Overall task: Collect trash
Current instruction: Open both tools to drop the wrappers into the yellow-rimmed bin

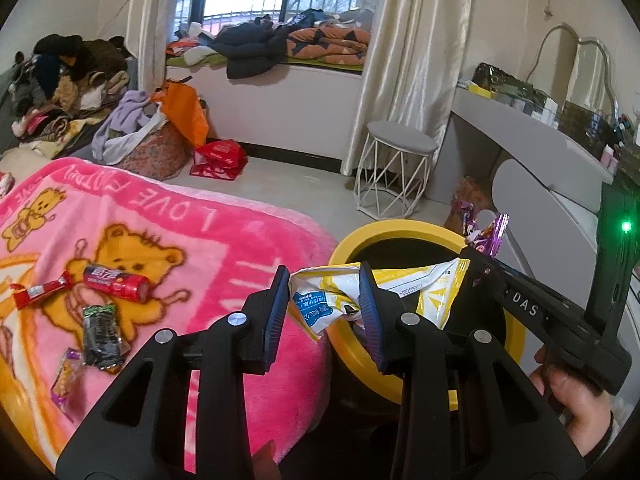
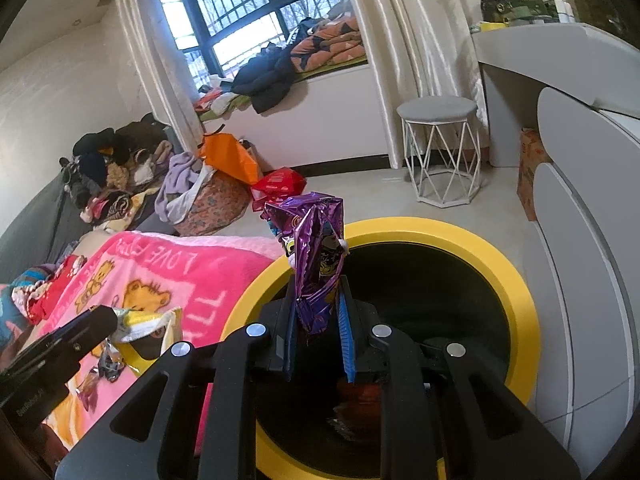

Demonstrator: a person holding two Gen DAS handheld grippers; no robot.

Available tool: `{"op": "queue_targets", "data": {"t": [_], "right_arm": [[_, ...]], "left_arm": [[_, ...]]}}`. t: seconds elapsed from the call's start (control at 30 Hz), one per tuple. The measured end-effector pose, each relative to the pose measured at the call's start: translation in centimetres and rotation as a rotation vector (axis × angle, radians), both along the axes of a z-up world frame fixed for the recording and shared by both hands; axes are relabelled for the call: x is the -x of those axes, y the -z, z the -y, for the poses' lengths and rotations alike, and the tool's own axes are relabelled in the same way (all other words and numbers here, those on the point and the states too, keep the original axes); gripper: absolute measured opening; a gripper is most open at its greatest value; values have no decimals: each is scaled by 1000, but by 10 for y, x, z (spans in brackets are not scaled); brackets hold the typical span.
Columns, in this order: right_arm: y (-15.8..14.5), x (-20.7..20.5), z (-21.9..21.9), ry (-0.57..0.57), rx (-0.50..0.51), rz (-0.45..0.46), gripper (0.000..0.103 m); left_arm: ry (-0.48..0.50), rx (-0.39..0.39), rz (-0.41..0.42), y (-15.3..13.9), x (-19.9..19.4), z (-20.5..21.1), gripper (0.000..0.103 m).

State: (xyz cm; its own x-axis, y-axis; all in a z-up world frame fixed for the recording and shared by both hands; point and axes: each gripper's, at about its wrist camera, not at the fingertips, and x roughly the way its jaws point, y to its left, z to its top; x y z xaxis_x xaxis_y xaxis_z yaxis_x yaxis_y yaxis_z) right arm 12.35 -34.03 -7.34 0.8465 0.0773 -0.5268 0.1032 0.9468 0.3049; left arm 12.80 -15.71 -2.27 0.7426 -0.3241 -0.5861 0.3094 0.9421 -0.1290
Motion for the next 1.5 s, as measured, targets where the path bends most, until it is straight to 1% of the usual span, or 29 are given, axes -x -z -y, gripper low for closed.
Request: {"op": "queue_targets", "data": {"t": [0.5,0.77,1.07,1.17,1.33,1.37,1.4,1.43,1.47,1.5], "right_arm": [[11,-3,27,71,-30,-35,17],[19,-7,37,91,-37,-67,17],[27,-8,44,112,-51,-97,17],[28,-8,45,118,-53,-98,18],[28,-8,47,131,-58,-100,18],[28,-9,47,135,-60,-101,18],[29,-9,49,145,-63,-102,24],[30,-9,50,151,-66,-102,32],[31,-8,51,156,-72,-103,34],[31,-8,52,161,-76,-105,36]], "left_arm": [[70,-70,2,14,-12,35,28],[99,-100,-15,23,-20,50,28],[124,-104,-48,36,-27,60,29],[131,-118,-52,38,-29,64,29],[141,-115,-62,39,-33,67,29],[143,-105,-61,39,-33,66,33],[141,-93,-59,38,-33,65,37],[137,-84,-56,38,-34,63,50],[126,-74,-46,36,-33,60,63],[119,-66,-40,35,-32,57,68]]}}
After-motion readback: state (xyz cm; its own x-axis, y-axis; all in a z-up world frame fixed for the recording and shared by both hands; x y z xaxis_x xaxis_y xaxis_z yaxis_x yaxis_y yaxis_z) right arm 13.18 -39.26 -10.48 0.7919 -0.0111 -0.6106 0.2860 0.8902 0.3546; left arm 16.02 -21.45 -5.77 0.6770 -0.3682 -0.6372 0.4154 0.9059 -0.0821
